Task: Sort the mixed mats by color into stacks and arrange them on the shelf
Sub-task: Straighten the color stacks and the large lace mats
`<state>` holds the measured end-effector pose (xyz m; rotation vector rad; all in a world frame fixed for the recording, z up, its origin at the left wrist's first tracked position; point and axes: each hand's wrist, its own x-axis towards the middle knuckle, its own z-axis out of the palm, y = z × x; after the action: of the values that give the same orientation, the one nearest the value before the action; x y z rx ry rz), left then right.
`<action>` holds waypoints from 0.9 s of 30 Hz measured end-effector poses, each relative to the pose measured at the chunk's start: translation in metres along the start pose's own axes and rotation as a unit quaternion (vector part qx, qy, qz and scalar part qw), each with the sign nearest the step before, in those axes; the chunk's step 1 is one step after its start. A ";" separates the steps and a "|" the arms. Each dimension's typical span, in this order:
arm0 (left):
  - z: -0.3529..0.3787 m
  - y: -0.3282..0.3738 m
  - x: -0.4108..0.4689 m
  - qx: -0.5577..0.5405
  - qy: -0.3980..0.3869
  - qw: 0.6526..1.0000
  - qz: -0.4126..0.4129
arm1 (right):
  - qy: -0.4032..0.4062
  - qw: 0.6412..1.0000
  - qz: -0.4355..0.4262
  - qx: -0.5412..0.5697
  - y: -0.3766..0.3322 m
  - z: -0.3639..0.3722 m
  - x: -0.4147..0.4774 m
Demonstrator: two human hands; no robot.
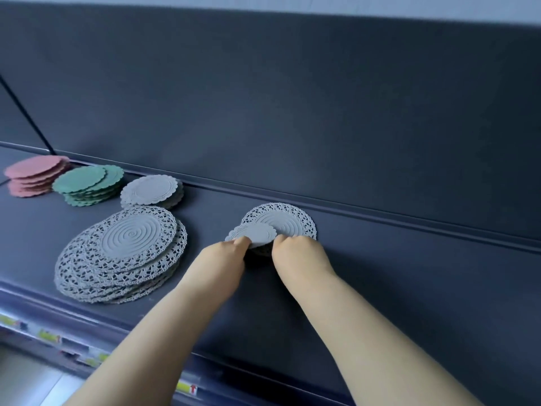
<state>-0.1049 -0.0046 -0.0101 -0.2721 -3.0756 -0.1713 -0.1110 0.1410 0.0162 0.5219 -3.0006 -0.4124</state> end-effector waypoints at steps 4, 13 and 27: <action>-0.003 -0.004 -0.013 -0.034 0.143 0.986 0.077 | -0.030 0.996 0.008 0.078 0.008 0.008 0.004; -0.043 -0.032 -0.035 -0.106 0.295 0.947 0.064 | 0.039 0.963 0.099 0.248 0.023 -0.003 -0.008; -0.063 -0.222 -0.052 -0.156 0.281 0.943 0.086 | 0.239 0.773 0.229 0.541 -0.144 -0.058 0.029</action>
<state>-0.0907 -0.2378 0.0259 -0.4175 -2.4344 -0.6126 -0.0853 -0.0136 0.0329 -0.1163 -2.3987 1.3217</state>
